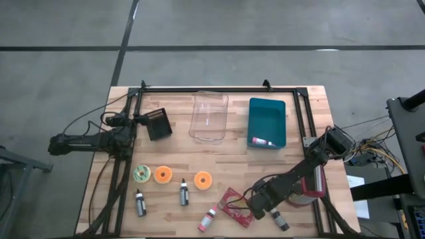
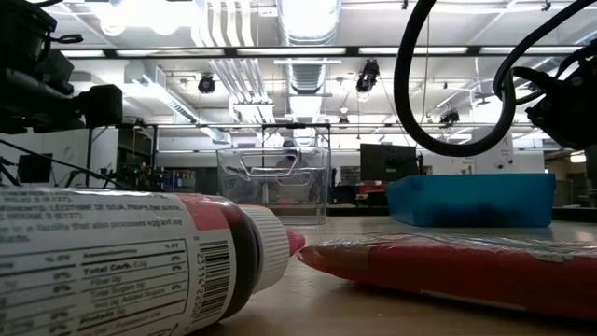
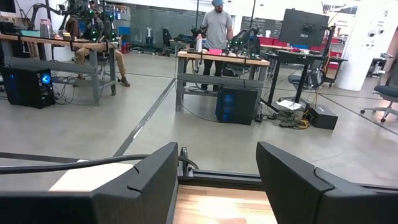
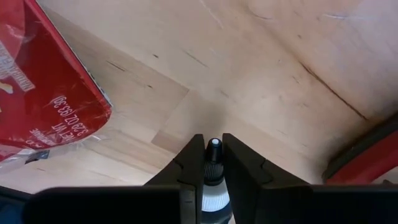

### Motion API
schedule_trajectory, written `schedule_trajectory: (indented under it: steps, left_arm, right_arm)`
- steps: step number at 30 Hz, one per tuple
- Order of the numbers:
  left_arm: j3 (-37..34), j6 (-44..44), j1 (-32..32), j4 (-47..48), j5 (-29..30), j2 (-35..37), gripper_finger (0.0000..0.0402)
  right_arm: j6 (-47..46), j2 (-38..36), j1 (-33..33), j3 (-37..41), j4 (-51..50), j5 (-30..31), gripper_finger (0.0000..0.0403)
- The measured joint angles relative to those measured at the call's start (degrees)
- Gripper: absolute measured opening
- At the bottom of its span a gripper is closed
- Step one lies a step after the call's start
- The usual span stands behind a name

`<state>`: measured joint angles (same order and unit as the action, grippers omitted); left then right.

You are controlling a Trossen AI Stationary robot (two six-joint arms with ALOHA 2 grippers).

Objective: Pick & Place Food Item
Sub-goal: Put the right black food coloring bottle into the blue bin

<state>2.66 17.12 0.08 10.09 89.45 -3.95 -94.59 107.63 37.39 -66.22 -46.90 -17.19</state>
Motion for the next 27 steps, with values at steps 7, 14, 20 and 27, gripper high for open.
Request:
schedule_trajectory:
  steps: [7, 14, 20, 27]
  left_arm:
    - [0.0, 0.0, 0.0, 0.0, 0.0, 0.0, 0.0223]
    - [0.0, 0.0, 0.0, 0.0, 0.0, 0.0, 0.0223]
    - [0.0, 0.0, 0.0, 0.0, 0.0, 0.0, 0.0223]
    - [0.0, 0.0, 0.0, 0.0, 0.0, 0.0, 0.0223]
  right_arm:
    - [1.9, 0.0, -0.5, 0.1, 1.3, -2.1, 0.0038]
    - [4.4, -0.6, -0.9, 0.1, 1.7, -1.9, 0.0035]
    - [9.4, -1.7, -2.1, -2.4, -1.6, 1.4, 0.0034]
    - [15.8, -3.3, -3.6, -8.1, -12.4, 7.3, 0.0034]
